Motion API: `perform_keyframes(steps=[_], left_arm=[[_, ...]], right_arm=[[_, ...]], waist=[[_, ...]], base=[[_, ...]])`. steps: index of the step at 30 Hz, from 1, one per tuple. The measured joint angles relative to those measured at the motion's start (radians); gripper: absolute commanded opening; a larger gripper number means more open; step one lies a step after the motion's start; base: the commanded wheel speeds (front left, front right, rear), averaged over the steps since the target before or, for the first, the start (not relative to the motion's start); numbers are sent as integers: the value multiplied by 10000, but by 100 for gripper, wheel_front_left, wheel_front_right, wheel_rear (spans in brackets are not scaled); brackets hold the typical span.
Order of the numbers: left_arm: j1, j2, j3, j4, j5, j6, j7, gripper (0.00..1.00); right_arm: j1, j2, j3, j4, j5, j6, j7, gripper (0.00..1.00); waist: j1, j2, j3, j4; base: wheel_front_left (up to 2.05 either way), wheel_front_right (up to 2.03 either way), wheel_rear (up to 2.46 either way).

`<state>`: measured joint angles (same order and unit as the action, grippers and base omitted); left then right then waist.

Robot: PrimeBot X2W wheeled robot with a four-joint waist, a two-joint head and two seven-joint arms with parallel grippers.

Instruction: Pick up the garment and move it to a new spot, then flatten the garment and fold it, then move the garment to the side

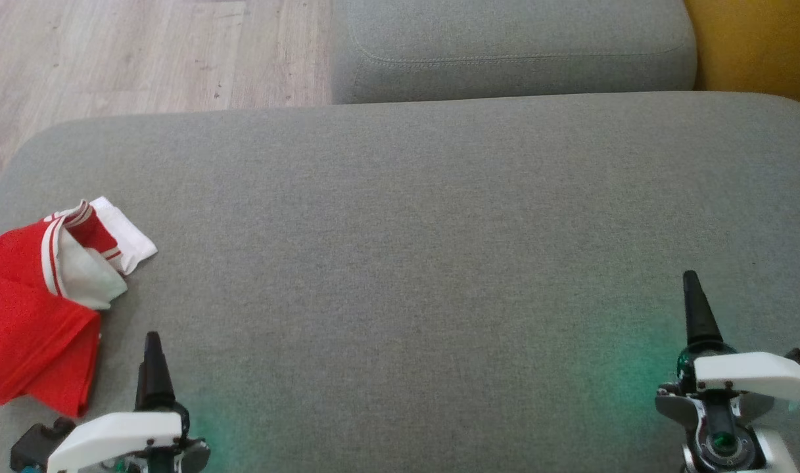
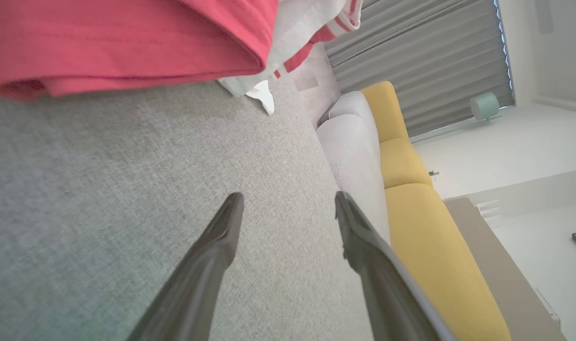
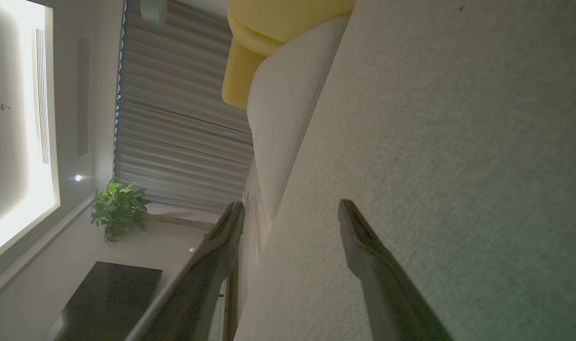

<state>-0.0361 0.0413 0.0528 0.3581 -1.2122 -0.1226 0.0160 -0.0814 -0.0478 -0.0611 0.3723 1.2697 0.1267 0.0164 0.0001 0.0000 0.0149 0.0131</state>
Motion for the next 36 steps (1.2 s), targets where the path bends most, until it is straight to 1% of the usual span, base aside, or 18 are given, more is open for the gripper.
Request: perform_keyframes(steps=[8, 15, 26, 29, 36], left_arm=[[-40, 15, -217, 73, 1223, 10, -234, 100], [-251, 81, -324, 130, 2226, 261, -441, 100], [-260, 163, -558, 178, 3653, 525, -732, 100], [-272, 186, -619, 178, 4031, 541, -825, 100], [-279, 278, -836, 211, 4895, 748, -1032, 100]], right_arm=[[-123, 2, 245, 142, -1248, 0, -228, 100], [-143, 6, 301, 226, -2280, 0, -430, 100], [-215, 27, 424, 242, -3900, 0, -727, 100], [-305, 31, 462, 261, -4328, 0, -828, 100], [-335, 35, 541, 320, -5265, 0, -1039, 100]], waist=[[0, 0, 4, 28], [0, 0, 30, 38], [0, 0, 74, 42], [0, 0, 80, 51], [0, 0, 102, 64]], base=[[0, 0, 0], [0, 0, 0], [0, 0, 0], [0, 0, 0], [0, 0, 0]])
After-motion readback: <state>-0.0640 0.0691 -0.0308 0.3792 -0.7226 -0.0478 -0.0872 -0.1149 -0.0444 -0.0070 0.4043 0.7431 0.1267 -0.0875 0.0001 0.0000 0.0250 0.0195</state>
